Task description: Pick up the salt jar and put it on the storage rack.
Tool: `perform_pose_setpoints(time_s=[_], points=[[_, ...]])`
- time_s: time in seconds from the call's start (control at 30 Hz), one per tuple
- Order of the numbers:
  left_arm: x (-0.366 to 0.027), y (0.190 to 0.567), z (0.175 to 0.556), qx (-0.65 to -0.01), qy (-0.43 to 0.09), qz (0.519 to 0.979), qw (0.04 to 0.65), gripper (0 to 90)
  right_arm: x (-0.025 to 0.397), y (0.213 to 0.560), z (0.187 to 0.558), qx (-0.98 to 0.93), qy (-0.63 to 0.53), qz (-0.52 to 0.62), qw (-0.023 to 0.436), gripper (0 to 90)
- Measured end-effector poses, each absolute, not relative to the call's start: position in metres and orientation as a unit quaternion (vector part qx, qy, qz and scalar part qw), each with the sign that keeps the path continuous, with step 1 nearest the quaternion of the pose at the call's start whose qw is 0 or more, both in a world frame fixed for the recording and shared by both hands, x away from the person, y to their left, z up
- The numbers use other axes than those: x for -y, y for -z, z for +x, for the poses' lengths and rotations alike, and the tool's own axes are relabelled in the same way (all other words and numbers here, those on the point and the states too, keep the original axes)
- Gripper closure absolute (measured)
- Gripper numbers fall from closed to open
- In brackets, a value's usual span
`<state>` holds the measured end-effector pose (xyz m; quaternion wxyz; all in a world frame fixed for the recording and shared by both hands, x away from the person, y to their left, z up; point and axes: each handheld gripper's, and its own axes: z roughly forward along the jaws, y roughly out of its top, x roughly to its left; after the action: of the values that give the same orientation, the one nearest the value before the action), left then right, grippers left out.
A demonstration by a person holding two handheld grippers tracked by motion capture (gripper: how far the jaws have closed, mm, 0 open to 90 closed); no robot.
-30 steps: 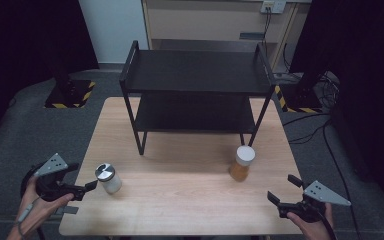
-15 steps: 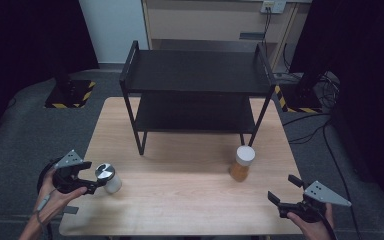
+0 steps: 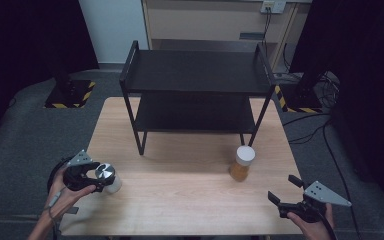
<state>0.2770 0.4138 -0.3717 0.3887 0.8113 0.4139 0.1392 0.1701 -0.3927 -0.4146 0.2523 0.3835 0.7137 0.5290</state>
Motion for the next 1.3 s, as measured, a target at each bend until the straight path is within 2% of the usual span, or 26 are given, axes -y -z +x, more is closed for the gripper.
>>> perform_pose_setpoints(time_s=[0.13, 0.17, 0.2, 0.73, 1.07, 1.3], points=[[-0.412, 0.377, 0.278, -0.408, -0.141, 0.813, 0.392, 21.9, 0.393, 0.415, 0.17, -0.713, -0.529, 0.384, 0.253, 3.7], [-0.41, 0.378, 0.276, -0.402, -0.148, 0.815, 0.39, 28.9, 0.392, 0.415, 0.17, -0.714, -0.528, 0.385, 0.254, 3.7], [-0.41, 0.378, 0.276, -0.402, -0.148, 0.815, 0.39, 30.4, 0.392, 0.415, 0.17, -0.714, -0.528, 0.385, 0.254, 3.7], [-0.411, 0.373, 0.269, -0.396, -0.163, 0.809, 0.403, 31.5, 0.392, 0.415, 0.172, -0.713, -0.529, 0.388, 0.249, 2.0], [-0.403, 0.327, 0.28, -0.338, -0.143, 0.836, 0.408, 31.6, 0.392, 0.416, 0.173, -0.714, -0.531, 0.384, 0.246, 1.6], [-0.389, 0.285, 0.297, -0.278, -0.109, 0.86, 0.414, 31.7, 0.392, 0.415, 0.173, -0.715, -0.53, 0.383, 0.247, 1.6]])
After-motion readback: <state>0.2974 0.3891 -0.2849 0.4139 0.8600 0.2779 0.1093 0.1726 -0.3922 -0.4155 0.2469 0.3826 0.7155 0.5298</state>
